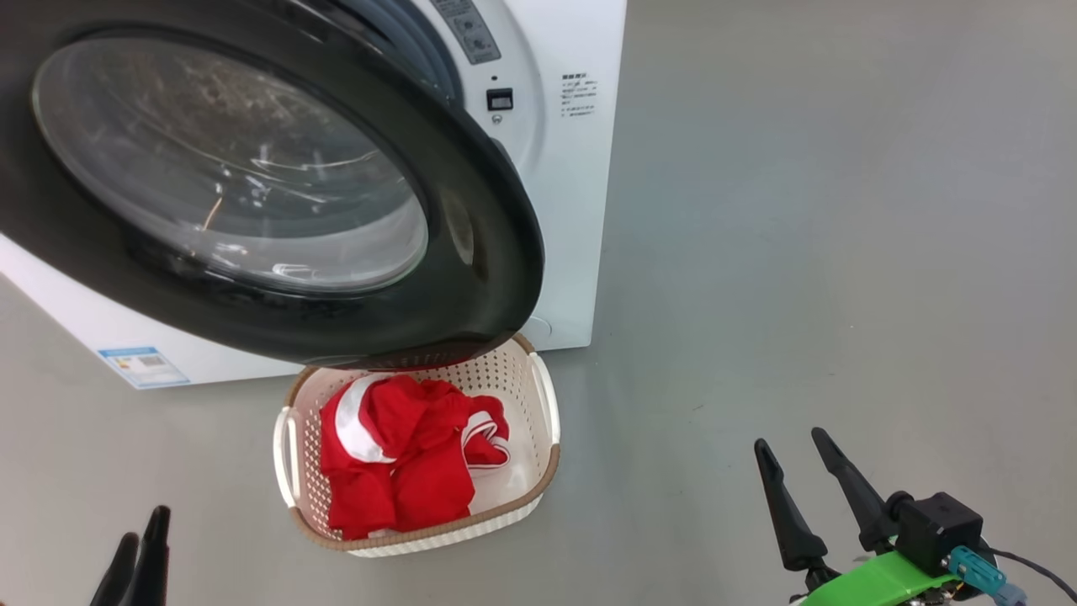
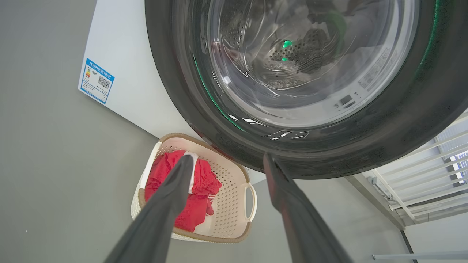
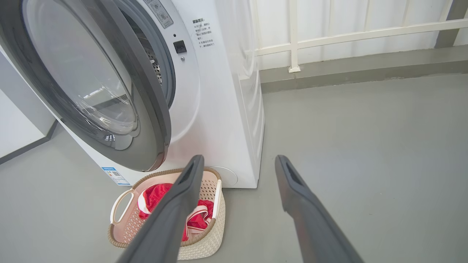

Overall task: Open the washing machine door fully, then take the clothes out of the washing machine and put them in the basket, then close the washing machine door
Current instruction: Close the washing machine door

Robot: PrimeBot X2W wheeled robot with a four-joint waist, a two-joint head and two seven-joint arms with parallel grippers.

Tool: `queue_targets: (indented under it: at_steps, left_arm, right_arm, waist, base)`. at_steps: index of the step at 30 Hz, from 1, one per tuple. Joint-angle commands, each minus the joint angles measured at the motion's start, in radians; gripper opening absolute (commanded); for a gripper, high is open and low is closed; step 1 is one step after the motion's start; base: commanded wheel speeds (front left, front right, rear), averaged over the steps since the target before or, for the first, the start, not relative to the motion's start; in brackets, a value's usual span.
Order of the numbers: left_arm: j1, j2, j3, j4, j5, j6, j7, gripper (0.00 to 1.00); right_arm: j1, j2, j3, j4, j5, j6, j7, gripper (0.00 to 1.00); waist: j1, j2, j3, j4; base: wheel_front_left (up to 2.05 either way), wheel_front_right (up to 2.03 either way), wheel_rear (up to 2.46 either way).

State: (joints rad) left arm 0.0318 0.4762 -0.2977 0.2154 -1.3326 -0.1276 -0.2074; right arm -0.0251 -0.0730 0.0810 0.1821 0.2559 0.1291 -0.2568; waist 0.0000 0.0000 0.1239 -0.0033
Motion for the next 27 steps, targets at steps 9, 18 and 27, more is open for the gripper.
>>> queue_targets:
  at_steps: [9, 18, 27]
  left_arm:
    - [0.005, -0.042, 0.15, 0.063, 0.236, -0.003, -0.054, 1.0]
    - [0.06, -0.174, 0.289, 0.032, 0.606, -0.003, -0.054, 1.0]
    - [0.096, -0.274, 0.391, -0.045, 0.86, -0.003, -0.054, 1.0]
  right_arm:
    - [0.02, -0.016, 0.005, -0.029, 0.001, 0.002, -0.005, 1.0]
    - [0.037, -0.029, 0.008, -0.036, 0.005, 0.002, -0.005, 1.0]
    - [0.057, -0.037, 0.001, -0.048, 0.003, 0.002, -0.005, 1.0]
  waist:
    - [0.0, 0.0, -0.04, -0.017]
    - [0.0, 0.0, -0.065, -0.021]
    - [0.0, 0.0, -0.085, -0.017]
  base:
    - [0.0, 0.0, 0.0]
    - [0.0, 0.0, 0.0]
    - [0.0, 0.0, 0.0]
